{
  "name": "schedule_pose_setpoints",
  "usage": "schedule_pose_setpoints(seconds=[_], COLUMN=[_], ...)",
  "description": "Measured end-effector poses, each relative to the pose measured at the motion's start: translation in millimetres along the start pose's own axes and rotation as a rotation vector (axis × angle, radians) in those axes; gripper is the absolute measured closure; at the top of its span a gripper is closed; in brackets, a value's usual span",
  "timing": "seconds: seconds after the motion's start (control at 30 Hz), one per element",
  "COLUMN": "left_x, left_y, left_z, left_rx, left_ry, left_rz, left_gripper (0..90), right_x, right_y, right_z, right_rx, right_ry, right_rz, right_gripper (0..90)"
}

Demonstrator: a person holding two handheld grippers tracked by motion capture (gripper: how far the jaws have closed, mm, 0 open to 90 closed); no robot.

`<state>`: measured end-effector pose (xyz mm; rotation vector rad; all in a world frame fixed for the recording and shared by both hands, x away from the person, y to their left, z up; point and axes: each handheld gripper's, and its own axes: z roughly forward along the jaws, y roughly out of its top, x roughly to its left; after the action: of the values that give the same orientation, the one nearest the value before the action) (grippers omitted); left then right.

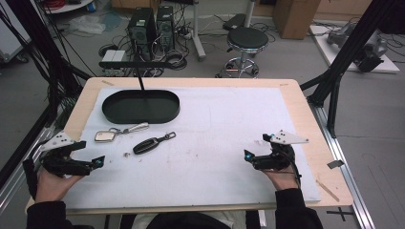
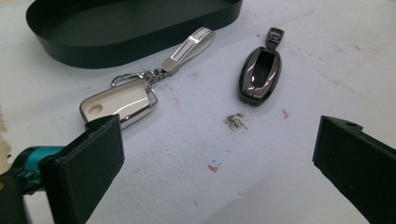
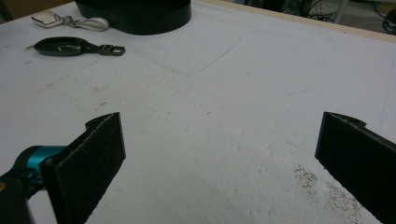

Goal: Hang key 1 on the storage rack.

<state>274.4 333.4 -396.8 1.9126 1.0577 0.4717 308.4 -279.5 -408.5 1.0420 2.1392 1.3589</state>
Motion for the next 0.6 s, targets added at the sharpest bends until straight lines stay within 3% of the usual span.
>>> schedule_pose_setpoints(seconds=[0.4,0.6], left_x=[0.0,-0.9], left_y=[-1.8,5.5], left_z=[5.6,11.4], left_rx=[0.021,0.061], left_ry=[0.015,0.018], left_rz=[0.004,0.013], left_gripper=[2.5,2.5], right_x=[1.2,0.8], right_y=[-3.2,-4.0], right_z=[0.8,-0.8], right_rx=[0.005,0.000], right_ry=[-0.001,-0.010], right_rz=[0.001,0.011], right_gripper=[0.8,0.8])
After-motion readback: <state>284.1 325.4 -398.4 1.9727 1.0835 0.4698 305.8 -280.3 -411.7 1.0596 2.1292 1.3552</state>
